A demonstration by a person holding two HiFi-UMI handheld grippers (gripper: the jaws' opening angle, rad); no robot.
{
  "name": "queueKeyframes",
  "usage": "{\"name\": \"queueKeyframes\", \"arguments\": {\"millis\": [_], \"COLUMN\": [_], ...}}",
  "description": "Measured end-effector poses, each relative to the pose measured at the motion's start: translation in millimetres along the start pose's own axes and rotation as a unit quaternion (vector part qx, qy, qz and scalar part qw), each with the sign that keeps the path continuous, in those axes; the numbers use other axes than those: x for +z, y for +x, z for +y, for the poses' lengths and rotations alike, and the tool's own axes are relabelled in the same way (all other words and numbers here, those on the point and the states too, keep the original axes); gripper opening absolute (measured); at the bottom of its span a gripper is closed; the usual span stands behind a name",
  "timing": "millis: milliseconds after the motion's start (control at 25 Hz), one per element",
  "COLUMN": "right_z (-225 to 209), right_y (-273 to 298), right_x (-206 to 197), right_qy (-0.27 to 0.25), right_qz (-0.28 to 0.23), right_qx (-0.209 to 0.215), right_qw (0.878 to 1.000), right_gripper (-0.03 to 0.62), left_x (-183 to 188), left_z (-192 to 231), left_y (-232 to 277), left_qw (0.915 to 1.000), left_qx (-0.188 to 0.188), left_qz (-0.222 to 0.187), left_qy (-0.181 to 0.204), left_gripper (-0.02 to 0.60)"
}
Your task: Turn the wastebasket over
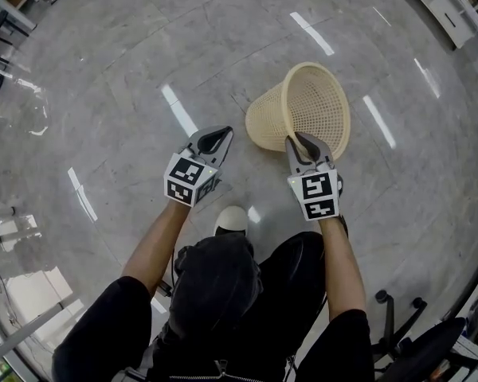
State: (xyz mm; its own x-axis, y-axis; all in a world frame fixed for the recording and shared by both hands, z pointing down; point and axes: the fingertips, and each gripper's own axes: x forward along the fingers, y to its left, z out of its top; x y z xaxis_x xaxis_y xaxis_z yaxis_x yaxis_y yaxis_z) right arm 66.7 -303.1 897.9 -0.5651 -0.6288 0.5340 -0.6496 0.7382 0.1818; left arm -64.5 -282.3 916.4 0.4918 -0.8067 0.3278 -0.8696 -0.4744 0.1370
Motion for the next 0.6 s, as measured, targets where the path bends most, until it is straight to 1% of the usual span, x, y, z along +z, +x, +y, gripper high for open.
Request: {"name": "queueKeyframes", "arguments": {"millis": [40,120,200,280,320,400,440,480,560,600], "right_z": [-5.1,-13.9,-18.4,-23.6,-27.2,-34.2,-38.1,-42.2,-47.6,-48.2], "right_y": [-2.5,-7.2,-11.9,-12.9,-11.4,-8.4,-8.0,-8.0,-9.3,-10.6], "right_x": [4.1,8.0,8.7,2.7,-4.1,-22.8,-33.7,-44.9,-62.9,-67.2], "right_qy": [0.029,0.067,0.097,0.136,0.157,0.185,0.187,0.181,0.151,0.134], "right_qz": [-0.017,-0.041,-0.056,-0.063,-0.062,-0.051,-0.038,-0.02,0.016,0.025], "right_qx": [0.004,0.023,0.052,0.065,0.063,0.05,0.035,0.016,-0.017,-0.025], "right_qw": [0.999,0.997,0.992,0.987,0.984,0.98,0.981,0.983,0.988,0.99], "right_gripper": [0.06,0.06,0.06,0.06,0.058,0.057,0.057,0.055,0.055,0.057], "left_x": [-6.5,-20.0,-32.5,-45.4,-53.7,-73.5,-82.3,-89.1,-97.6,-100.6], "left_z": [1.5,4.4,7.2,10.1,11.3,12.1,12.1,12.4,11.2,8.8], "left_y": [-0.1,0.6,1.3,1.6,1.7,1.3,0.4,-1.0,-3.9,-4.7], "left_qw": [1.0,0.9999,0.9997,0.9994,0.9991,0.9982,0.9976,0.9972,0.9966,0.9962], "left_qx": [0.004,0.012,0.019,0.022,0.022,0.022,0.024,0.028,0.032,0.031], "left_qz": [0.003,0.009,0.013,0.02,0.027,0.046,0.054,0.058,0.06,0.06], "left_qy": [-0.002,-0.007,-0.012,-0.019,-0.022,-0.032,-0.035,-0.038,-0.048,-0.055], "left_gripper": [0.006,0.006,0.008,0.012,0.028,0.099,0.13,0.136,0.169,0.177]}}
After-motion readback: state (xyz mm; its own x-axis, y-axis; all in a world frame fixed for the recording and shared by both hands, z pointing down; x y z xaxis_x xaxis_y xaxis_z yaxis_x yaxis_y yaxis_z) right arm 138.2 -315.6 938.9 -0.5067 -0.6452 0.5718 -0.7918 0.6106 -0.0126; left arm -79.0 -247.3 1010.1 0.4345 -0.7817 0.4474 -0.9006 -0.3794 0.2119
